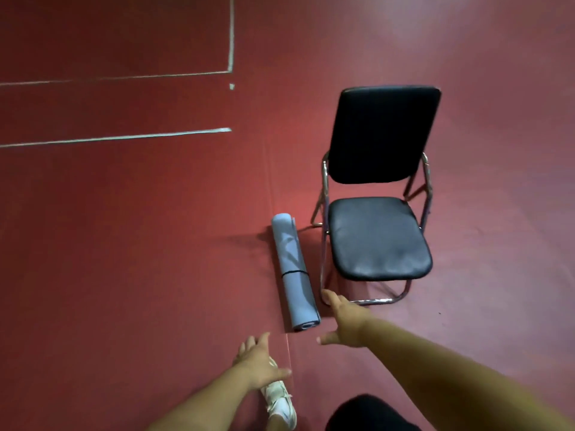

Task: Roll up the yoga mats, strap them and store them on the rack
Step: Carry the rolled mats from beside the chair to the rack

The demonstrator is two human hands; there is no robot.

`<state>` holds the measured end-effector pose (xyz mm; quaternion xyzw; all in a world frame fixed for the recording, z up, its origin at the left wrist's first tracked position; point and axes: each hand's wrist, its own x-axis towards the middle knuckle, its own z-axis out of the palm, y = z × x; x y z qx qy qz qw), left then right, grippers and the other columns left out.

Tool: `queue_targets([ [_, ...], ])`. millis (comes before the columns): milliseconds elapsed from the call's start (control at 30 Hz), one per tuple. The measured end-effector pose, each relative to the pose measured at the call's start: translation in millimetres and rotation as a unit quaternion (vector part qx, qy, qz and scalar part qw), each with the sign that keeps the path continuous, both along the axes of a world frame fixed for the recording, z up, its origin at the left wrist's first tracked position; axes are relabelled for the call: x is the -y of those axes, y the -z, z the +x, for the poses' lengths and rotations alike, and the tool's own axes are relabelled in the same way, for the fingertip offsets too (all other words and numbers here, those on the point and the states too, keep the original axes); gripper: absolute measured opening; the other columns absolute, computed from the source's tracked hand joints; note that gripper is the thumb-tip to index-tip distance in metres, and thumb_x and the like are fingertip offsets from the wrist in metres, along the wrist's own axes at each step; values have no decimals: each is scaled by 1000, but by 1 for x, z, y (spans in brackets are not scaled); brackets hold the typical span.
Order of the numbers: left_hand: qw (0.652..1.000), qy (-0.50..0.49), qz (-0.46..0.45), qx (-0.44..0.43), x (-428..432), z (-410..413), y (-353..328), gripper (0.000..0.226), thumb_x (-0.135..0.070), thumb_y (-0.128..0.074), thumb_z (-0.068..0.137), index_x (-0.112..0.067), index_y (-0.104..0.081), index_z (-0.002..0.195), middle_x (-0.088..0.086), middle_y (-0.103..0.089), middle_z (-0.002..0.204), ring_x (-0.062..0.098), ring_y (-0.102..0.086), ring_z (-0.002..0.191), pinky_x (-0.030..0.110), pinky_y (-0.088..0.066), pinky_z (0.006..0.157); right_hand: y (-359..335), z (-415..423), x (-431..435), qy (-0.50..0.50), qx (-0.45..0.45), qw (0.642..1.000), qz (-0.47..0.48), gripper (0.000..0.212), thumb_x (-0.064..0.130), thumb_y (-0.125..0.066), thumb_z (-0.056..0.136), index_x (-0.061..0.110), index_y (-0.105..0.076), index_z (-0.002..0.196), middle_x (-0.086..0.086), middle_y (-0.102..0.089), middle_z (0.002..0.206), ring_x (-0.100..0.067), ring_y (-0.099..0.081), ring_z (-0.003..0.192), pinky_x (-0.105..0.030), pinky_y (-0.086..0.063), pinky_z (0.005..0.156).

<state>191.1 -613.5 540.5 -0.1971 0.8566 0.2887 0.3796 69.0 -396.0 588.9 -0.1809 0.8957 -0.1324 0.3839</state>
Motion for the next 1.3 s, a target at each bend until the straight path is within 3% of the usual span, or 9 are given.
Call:
queue_targets([
  [200,998,-14,50,45,18,-76,31,102,-59,-72,77,-23,-18,156,17,-13,161,34,-10,151,38,-19,120,33,-83,5,84,13,996,-15,122,63,-79,66,16,-9,155,-16,-36,150,-32,-43,135,-42,-37,110],
  [333,991,-79,79,75,23,-101,83,93,-54,-75,78,-21,-30,151,11,-30,154,25,-31,143,27,-29,114,99,-115,9,106,66,992,-7,118,59,-78,71,15,-7,155,-17,-29,155,-31,-35,141,-39,-32,114],
  [500,965,-186,137,122,24,-143,197,81,-39,-80,80,-14,-37,144,5,-51,136,15,-51,117,20,-39,96,231,-147,10,122,91,988,23,104,54,-71,81,16,-9,154,-19,-37,150,-34,-43,135,-41,-39,108],
  [700,933,-307,162,95,0,-188,385,69,-34,-74,87,-14,-40,142,4,-51,135,13,-49,116,20,-36,94,433,-166,0,172,111,979,15,92,53,-68,84,10,-22,152,-16,-43,149,-30,-44,135,-34,-37,106],
  [867,917,-346,189,68,-31,-212,534,91,-42,-76,83,-17,-24,153,1,-46,144,20,-50,129,27,-39,106,577,-167,-16,205,137,969,-10,83,53,-66,86,11,-34,150,-8,-46,149,-22,-44,135,-20,-33,102],
  [967,876,-432,205,60,-39,-216,587,118,-70,-81,53,-25,-28,148,-2,-51,143,20,-55,126,41,-43,109,633,-162,-22,241,176,953,-44,73,42,-73,84,12,-41,143,4,-55,128,-10,-55,111,-4,-37,80],
  [1067,833,-475,272,77,-45,-218,603,124,-76,-84,34,-27,-40,140,-7,-60,132,16,-61,117,43,-48,105,649,-156,-16,297,241,921,-74,81,30,-80,80,7,-30,139,4,-53,126,-4,-55,101,-6,-44,76],
  [1200,880,-416,228,36,-57,-221,550,101,-49,-79,66,-28,-27,150,-11,-52,133,14,-56,120,35,-43,108,604,-147,-5,323,226,910,-130,83,21,-83,77,7,-25,134,13,-52,111,-2,-58,102,-7,-50,75],
  [1300,913,-359,195,16,-49,-221,474,106,-62,-64,75,-42,3,154,-6,-46,141,21,-54,123,35,-43,106,524,-150,-2,289,219,913,-187,92,40,-84,73,13,-23,137,10,-56,125,-4,-59,117,-24,-52,96],
])
